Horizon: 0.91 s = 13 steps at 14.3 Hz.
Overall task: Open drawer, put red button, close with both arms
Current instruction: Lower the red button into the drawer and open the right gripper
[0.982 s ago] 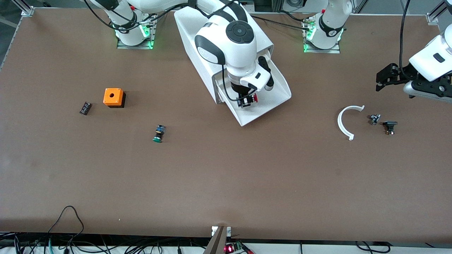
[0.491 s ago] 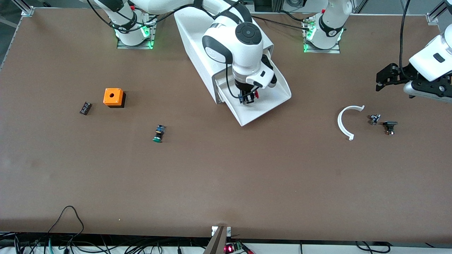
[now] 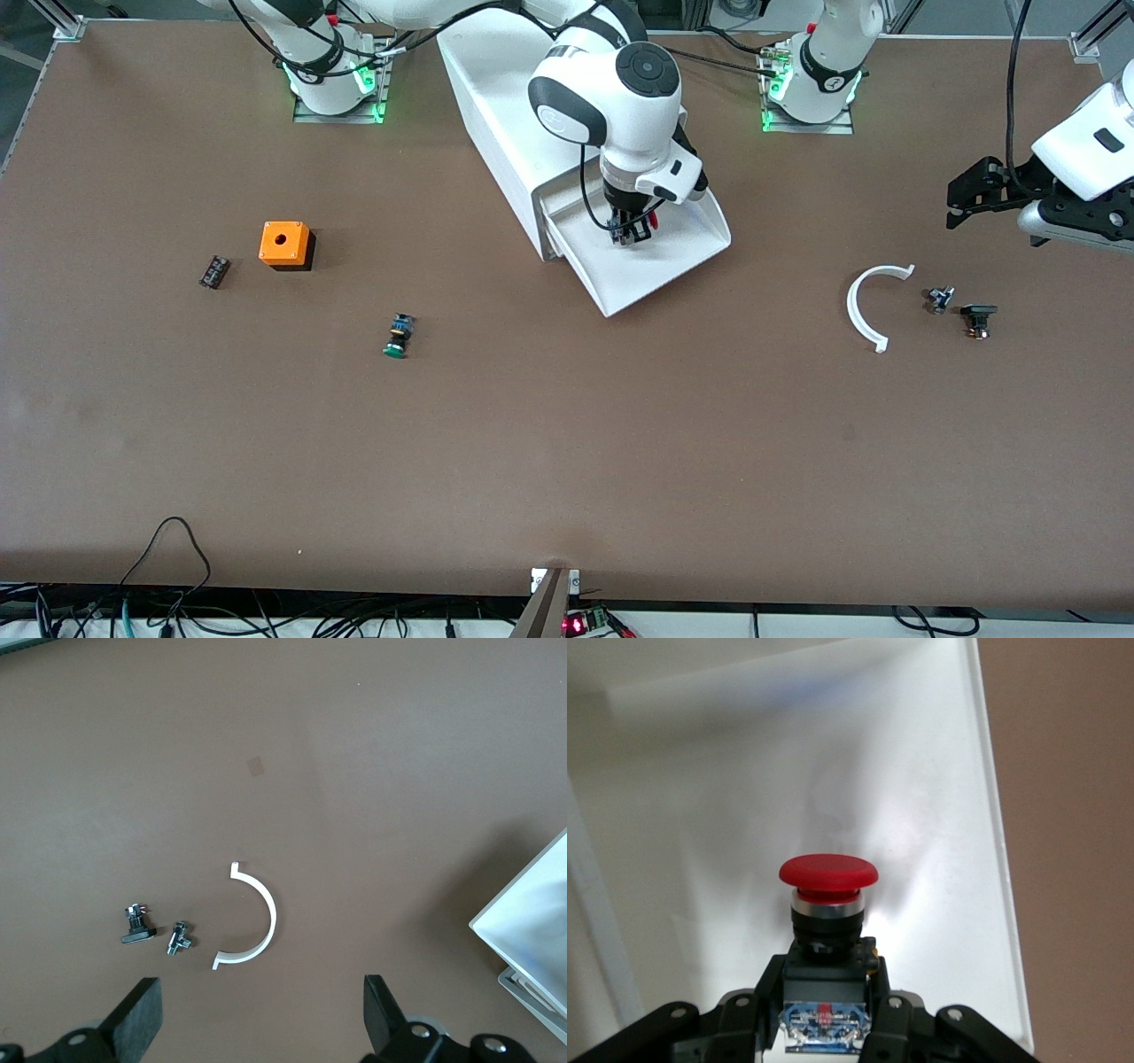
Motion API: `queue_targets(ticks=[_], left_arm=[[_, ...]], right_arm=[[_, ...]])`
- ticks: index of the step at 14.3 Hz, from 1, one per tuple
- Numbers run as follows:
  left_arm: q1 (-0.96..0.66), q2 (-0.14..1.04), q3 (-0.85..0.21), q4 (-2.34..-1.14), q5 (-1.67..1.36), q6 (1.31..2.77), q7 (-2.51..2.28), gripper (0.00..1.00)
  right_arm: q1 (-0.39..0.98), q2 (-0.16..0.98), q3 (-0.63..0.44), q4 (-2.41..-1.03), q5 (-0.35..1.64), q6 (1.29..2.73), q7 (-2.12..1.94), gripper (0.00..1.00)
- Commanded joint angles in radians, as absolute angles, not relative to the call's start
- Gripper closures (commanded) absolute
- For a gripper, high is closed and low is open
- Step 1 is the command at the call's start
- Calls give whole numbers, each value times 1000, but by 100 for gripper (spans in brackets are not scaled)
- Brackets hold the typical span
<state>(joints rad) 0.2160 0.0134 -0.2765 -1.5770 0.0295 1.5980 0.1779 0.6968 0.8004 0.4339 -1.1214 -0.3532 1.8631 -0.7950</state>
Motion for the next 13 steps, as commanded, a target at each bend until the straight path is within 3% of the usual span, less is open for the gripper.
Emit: queue_targets(ticks=[1, 3, 4, 5, 6, 10, 13], left_arm=[[204, 34, -278, -1542, 55, 1577, 166, 0], [204, 34, -278, -1545, 51, 1575, 169, 0], [204, 34, -281, -1546, 49, 1574, 167, 0], [204, 34, -281, -1546, 48, 1574, 169, 0], [204, 34, -281, -1546, 46, 1574, 167, 0], [206, 38, -281, -1558, 46, 1588, 178, 0], [199, 66, -285, -1601, 46, 1690, 178, 0]], right_arm=[[722, 848, 434, -1074, -402, 1853, -767, 93], [729, 857, 434, -1074, -410, 1856, -759, 92], [735, 864, 433, -1072, -416, 1856, -750, 85], [738, 862, 433, -1072, -417, 1850, -698, 58], [739, 858, 436, -1072, -420, 1845, -646, 1], [724, 838, 442, -1057, -413, 1836, -607, 0], [706, 772, 440, -1029, -411, 1796, -595, 0]])
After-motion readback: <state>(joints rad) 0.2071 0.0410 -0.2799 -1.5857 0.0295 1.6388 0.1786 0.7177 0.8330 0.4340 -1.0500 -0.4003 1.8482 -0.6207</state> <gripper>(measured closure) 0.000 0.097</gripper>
